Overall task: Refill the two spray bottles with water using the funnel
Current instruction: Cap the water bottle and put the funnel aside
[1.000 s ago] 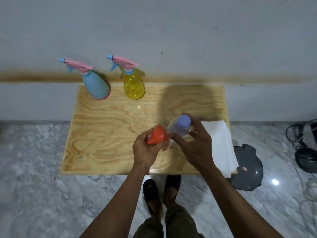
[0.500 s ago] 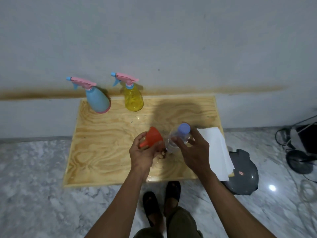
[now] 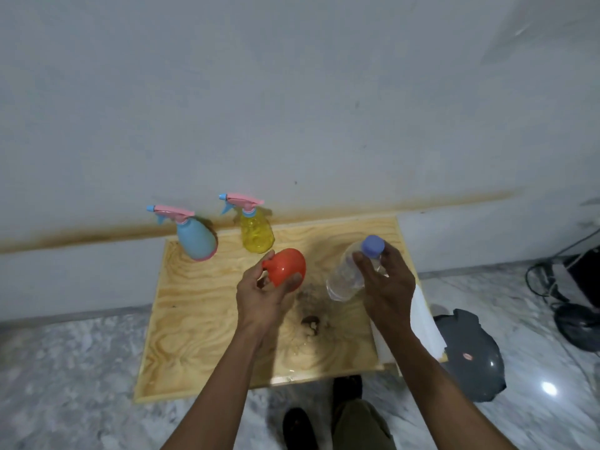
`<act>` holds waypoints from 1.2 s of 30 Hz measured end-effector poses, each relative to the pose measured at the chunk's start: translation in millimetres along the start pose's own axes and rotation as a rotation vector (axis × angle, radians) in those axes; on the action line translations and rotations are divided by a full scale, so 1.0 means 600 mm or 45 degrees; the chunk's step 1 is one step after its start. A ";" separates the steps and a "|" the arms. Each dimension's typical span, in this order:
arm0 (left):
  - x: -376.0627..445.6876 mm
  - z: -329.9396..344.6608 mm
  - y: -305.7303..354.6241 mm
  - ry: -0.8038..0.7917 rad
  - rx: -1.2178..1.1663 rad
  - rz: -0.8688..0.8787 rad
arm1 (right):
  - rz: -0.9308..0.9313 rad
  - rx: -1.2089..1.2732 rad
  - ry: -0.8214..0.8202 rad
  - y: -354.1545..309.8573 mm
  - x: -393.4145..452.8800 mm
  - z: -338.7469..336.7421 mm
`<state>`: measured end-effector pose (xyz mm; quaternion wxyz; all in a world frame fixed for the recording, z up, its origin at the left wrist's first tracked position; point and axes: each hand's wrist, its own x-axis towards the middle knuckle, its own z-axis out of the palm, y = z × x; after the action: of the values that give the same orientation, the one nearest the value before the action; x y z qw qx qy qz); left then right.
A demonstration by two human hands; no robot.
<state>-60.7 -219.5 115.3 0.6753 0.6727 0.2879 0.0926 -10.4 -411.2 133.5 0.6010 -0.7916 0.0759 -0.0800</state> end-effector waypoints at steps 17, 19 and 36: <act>0.148 0.221 -0.001 0.085 0.309 0.096 | -0.111 -0.030 0.021 0.029 0.278 -0.014; 0.169 0.240 -0.015 0.095 0.303 0.047 | -0.125 -0.052 0.004 0.043 0.305 -0.008; 0.271 0.318 -0.108 0.123 0.690 -0.062 | -0.190 -0.091 -0.023 0.085 0.373 0.019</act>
<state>152.9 -304.6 -3.6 0.4582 0.8165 0.3502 0.0279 209.4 -462.6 89.3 0.5655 -0.8166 0.0140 -0.1147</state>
